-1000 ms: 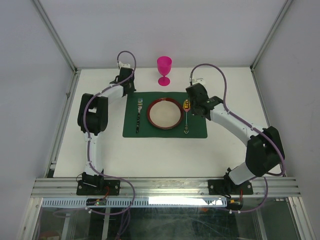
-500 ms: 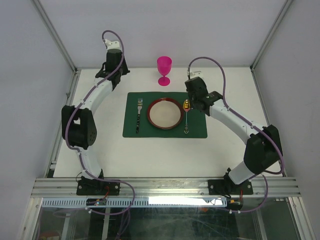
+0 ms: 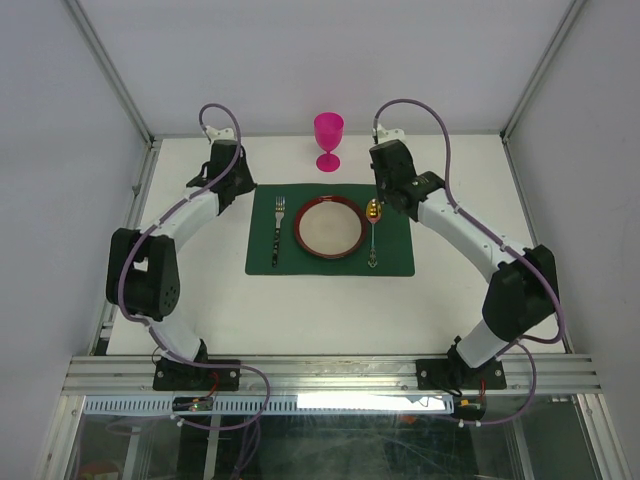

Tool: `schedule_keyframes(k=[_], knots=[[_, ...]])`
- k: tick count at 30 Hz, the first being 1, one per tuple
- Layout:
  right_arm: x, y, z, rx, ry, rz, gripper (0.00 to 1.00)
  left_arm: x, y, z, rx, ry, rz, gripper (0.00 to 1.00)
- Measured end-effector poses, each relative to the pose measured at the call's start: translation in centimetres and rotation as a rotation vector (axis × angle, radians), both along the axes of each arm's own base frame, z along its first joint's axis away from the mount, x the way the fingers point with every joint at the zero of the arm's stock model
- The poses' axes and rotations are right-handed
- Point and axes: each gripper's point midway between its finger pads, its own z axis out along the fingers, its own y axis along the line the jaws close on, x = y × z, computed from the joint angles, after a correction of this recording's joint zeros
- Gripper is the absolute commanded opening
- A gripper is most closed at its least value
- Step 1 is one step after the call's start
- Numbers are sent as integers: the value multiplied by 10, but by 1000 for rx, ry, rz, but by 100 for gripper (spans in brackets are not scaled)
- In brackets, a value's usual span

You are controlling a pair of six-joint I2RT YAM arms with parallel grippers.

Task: Set the dinner table for one person
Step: Pick up the cup at the center of the board.

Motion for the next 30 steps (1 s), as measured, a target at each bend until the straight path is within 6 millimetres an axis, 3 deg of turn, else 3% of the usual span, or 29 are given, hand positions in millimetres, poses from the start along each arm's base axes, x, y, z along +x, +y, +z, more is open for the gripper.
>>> schedule_keyframes(k=[4,8,15,17,22,24,25,30], knots=[[1,1,-1,2,-2,0,3,-16,-11,-7,-63,23,-30,4],[-2,1,-9,8,16,4,3,-32,-20,3,-102,2,-53,4],[-27,-3,-58,1,135,16,2,-47,-22,33,-146,-79,-67,5],[-32,-5,-62,-6,154,15,2,-50,-22,35,-149,-87,-68,5],[-28,-3,-55,2,137,13,5,-57,-20,22,-146,-65,-65,21],[-22,0,-47,12,117,16,9,-62,-18,17,-144,-55,-64,39],[-18,3,-41,20,103,17,13,-65,-18,16,-147,-53,-62,48],[22,24,-4,58,10,32,37,-77,-15,14,-171,-57,-48,68]])
